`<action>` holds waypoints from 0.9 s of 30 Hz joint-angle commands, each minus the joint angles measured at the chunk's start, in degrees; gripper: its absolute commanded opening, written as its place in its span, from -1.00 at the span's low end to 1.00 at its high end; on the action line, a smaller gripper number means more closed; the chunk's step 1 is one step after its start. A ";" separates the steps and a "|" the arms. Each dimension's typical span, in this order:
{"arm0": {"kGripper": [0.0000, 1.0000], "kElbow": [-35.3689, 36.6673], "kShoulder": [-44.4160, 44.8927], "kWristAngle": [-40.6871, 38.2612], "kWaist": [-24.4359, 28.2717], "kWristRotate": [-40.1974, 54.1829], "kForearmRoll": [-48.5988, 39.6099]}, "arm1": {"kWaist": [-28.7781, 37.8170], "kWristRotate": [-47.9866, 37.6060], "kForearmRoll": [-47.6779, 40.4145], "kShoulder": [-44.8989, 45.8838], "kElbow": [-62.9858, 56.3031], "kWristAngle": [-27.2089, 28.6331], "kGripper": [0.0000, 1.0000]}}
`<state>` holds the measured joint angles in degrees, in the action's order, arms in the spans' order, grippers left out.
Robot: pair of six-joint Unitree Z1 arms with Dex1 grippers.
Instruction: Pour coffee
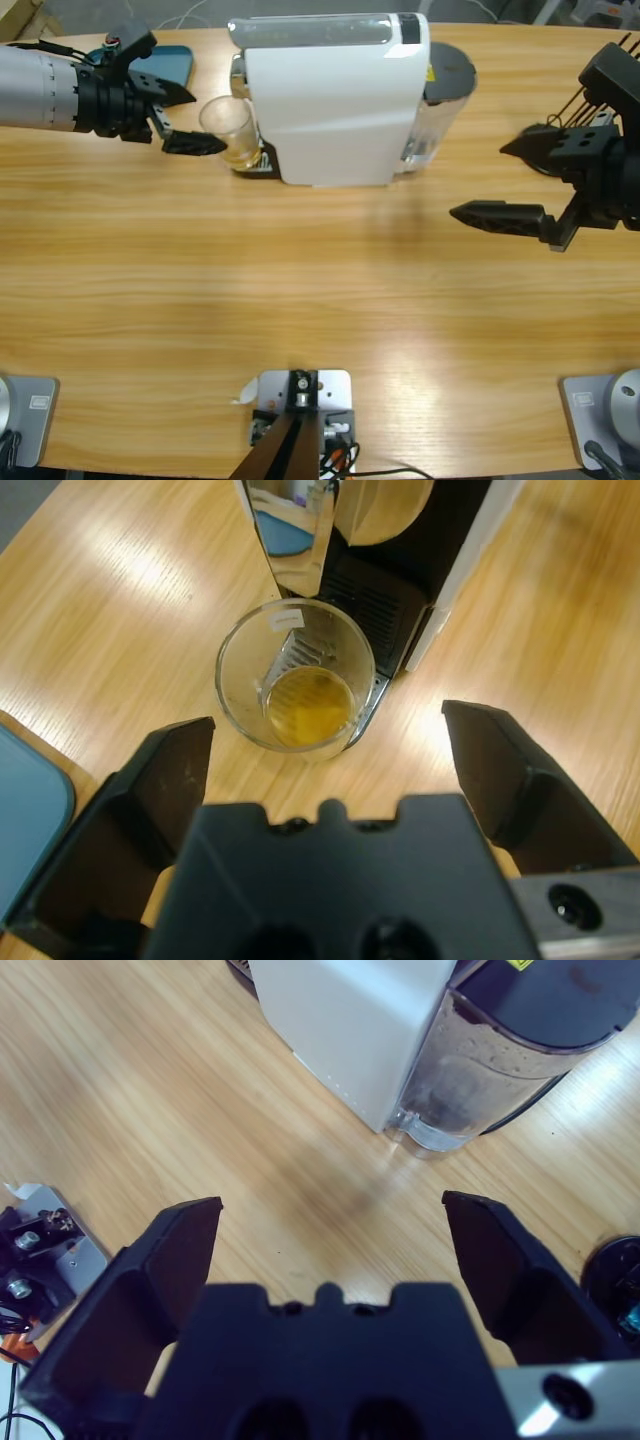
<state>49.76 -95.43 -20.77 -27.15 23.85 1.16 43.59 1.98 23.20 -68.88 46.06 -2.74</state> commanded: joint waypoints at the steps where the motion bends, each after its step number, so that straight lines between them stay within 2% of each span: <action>1: 1.00 3.21 -6.30 -0.85 0.82 0.85 0.94 | -0.60 0.48 -0.94 -2.58 -1.24 -1.22 1.00; 21: 1.00 4.49 -11.97 -1.29 -0.11 1.25 2.97 | -0.88 0.47 -1.87 -4.21 -1.59 -2.04 1.00; 24: 0.93 4.12 -12.13 -1.31 -0.15 2.15 2.97 | -0.95 0.48 -2.01 -4.33 -1.59 -2.27 1.00; 25: 0.82 4.12 -12.15 -1.33 -0.30 2.27 2.97 | -0.97 0.48 -2.01 -4.28 -1.59 -2.27 1.00; 27: 0.41 4.28 -12.17 -1.36 -0.71 2.64 2.97 | -0.97 0.48 -2.01 -4.25 -1.59 -2.27 1.00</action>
<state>54.59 -104.51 -21.41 -26.99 24.81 3.58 43.51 1.98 21.78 -71.54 46.06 -3.98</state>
